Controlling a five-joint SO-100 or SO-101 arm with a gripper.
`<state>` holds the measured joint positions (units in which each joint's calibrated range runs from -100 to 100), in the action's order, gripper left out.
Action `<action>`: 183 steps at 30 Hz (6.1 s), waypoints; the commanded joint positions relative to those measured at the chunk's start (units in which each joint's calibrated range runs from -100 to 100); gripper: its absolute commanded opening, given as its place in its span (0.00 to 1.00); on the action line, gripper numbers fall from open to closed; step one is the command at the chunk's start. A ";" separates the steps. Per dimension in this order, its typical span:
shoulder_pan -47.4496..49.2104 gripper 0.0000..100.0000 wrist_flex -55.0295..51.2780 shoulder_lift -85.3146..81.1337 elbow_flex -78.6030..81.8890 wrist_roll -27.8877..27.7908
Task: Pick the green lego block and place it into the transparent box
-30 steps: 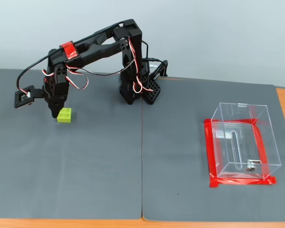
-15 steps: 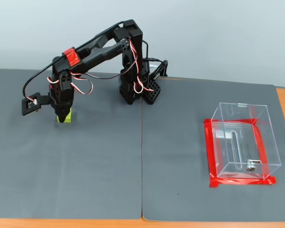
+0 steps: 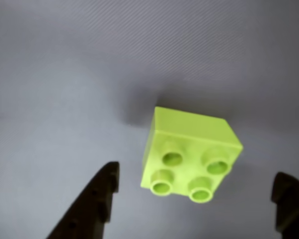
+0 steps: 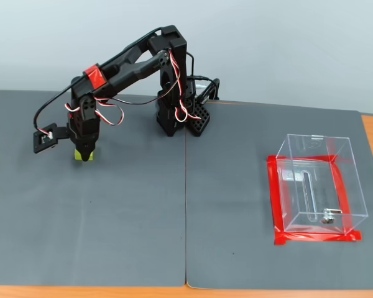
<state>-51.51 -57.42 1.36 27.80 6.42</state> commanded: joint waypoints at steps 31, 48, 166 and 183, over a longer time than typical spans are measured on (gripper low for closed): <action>-1.86 0.31 3.51 3.35 1.29 0.17; -3.21 0.10 3.34 1.90 0.02 -0.14; 101.75 0.15 2.55 -9.88 -25.49 0.06; 99.07 0.31 -8.30 -10.56 -37.61 -0.30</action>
<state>49.30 -63.83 -7.90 -3.73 6.37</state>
